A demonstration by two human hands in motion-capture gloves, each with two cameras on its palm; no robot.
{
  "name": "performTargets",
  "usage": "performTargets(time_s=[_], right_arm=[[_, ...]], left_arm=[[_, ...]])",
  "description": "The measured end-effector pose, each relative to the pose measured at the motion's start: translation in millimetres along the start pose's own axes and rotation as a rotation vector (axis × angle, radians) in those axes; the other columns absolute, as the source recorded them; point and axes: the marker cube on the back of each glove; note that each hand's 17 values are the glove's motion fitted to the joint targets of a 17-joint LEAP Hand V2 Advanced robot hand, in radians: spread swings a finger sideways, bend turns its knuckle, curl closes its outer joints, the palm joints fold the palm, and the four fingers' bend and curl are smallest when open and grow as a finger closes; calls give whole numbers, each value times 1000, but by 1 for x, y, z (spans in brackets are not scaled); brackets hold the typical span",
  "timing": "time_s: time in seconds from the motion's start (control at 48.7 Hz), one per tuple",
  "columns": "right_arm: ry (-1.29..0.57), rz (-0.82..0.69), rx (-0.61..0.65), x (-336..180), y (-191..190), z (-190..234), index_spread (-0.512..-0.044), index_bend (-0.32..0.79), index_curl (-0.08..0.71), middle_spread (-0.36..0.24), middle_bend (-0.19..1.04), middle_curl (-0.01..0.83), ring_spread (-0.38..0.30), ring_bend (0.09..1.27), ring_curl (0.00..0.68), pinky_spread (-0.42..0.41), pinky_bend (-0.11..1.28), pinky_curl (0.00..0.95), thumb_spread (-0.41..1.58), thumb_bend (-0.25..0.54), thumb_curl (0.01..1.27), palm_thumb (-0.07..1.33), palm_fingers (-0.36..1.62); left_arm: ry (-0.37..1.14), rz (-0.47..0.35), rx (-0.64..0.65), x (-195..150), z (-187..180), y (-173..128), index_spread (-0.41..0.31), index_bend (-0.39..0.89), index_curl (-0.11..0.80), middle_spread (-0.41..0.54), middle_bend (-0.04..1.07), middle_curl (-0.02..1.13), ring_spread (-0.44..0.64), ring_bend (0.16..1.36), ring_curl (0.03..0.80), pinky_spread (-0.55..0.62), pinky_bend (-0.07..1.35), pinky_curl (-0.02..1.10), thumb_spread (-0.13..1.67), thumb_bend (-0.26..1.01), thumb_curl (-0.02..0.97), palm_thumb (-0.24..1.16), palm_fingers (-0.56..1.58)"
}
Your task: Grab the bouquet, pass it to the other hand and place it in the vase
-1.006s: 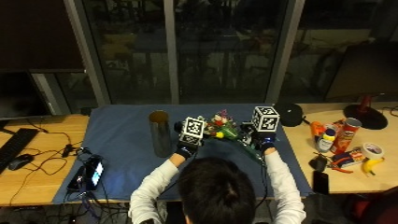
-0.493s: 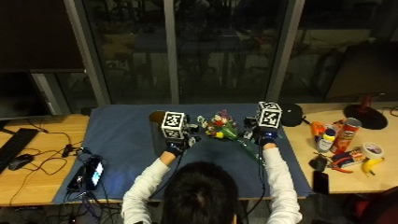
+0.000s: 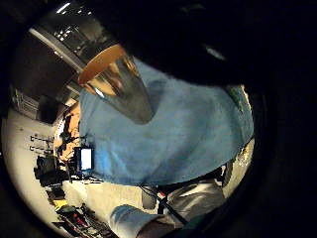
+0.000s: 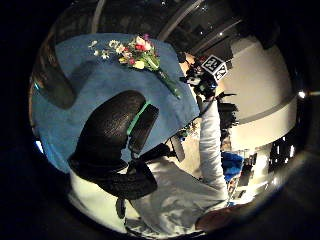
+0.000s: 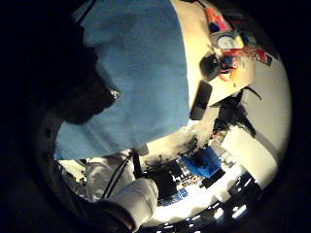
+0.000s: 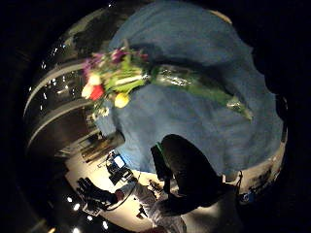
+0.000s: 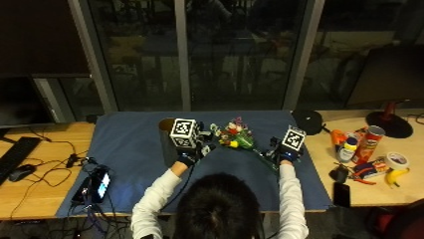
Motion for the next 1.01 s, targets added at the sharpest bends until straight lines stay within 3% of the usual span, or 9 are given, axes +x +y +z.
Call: performTargets(time_s=[0.226, 0.329, 0.37, 0.514, 0.678, 0.781, 0.883, 0.945, 1.006], right_arm=[[91, 76, 75, 4, -36, 71, -185, 111, 138, -91, 366, 395, -113, 676, 356, 45, 686, 350, 1038, -5, 320, 488, 632], [162, 71, 122, -9, -25, 79, -200, 203, 195, -106, 292, 385, -154, 637, 352, -71, 673, 345, 1014, 37, 349, 635, 811], [166, 71, 102, -13, -21, 82, -222, 223, 216, -138, 347, 403, -179, 661, 349, -141, 607, 316, 991, 28, 349, 655, 1056], [158, 78, 196, -23, -15, 85, -240, 270, 313, -175, 381, 451, -206, 642, 396, -243, 536, 340, 979, 46, 361, 784, 1257], [0, -70, 506, -25, -22, 72, -237, 240, 367, -210, 439, 482, -232, 707, 431, -311, 549, 362, 1006, 83, 379, 930, 1404], [-87, -61, 668, -26, -17, 65, -227, 240, 397, -216, 567, 531, -220, 797, 473, -285, 615, 400, 1017, 65, 372, 949, 1514], [-391, -147, 605, -39, -9, 68, -224, 405, 459, -203, 656, 564, -212, 823, 495, -279, 598, 417, 964, -27, 353, 862, 1556], [-491, -51, 545, -33, -4, 65, -221, 464, 487, -194, 690, 577, -211, 845, 506, -276, 610, 429, 945, -38, 348, 837, 1539], [-553, -9, 536, -32, 10, 54, -217, 510, 511, -189, 718, 586, -203, 864, 516, -270, 625, 439, 930, -34, 344, 823, 1517]], left_arm=[[7, -8, -36, -7, 7, 2, 112, 74, 68, 276, 374, 354, 408, 760, 282, 423, 688, 341, 1058, -24, 276, 230, -34], [9, -23, -37, -10, 2, 4, 113, 78, 71, 279, 373, 356, 407, 761, 281, 423, 689, 340, 1059, -23, 279, 228, -34], [11, -26, -37, -10, -1, 4, 113, 77, 72, 279, 372, 357, 407, 762, 281, 423, 690, 340, 1059, -23, 280, 228, -34], [-20, -38, -68, -12, -5, 3, 114, 88, 77, 275, 373, 360, 406, 761, 278, 422, 685, 337, 1064, -22, 281, 223, -25], [-36, -45, -112, -13, -9, 8, 106, 92, 88, 272, 371, 363, 403, 760, 277, 422, 678, 334, 1076, -23, 279, 221, -18], [-28, -52, -145, -16, -2, 7, 103, 101, 98, 272, 365, 363, 403, 755, 275, 416, 677, 335, 1089, -20, 279, 220, -10], [17, -76, -179, -17, 5, 6, 102, 114, 110, 271, 351, 361, 401, 755, 275, 412, 679, 336, 1102, -19, 279, 223, 5], [36, -103, -210, -21, 12, -1, 108, 114, 117, 270, 341, 356, 399, 756, 272, 404, 670, 333, 1107, -20, 279, 223, 18], [56, -124, -249, -28, 25, -13, 117, 236, 173, 249, 328, 348, 375, 711, 256, 389, 607, 312, 1116, -19, 279, 226, 147]])
